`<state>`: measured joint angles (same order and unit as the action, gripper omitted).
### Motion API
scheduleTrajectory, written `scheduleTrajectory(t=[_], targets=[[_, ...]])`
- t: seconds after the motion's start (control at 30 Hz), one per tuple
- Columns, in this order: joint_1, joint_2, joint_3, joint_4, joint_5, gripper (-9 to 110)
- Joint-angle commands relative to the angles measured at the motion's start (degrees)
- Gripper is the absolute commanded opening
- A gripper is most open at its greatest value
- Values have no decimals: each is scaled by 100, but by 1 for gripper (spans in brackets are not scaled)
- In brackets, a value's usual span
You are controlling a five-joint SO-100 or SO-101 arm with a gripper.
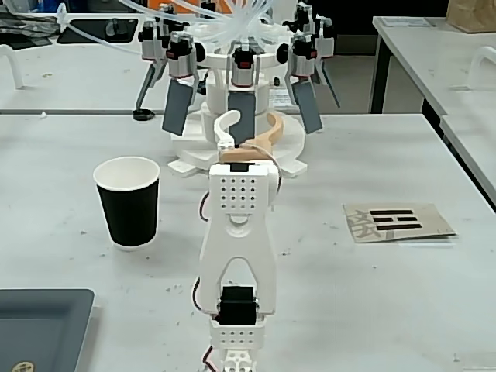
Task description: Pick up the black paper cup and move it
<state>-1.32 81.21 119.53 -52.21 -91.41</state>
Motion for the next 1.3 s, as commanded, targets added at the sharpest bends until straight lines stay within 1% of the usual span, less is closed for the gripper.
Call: scheduleTrajectory(t=[0.0,0.5,0.87,1.07,1.27], targets=[[70,281,589,-167,88,15],[62,281,703,-193,79,15],[79,580,1318,-527,105,16],[79,712,1644,-984,114,17],[79,1046,2461,-1318,185,17]])
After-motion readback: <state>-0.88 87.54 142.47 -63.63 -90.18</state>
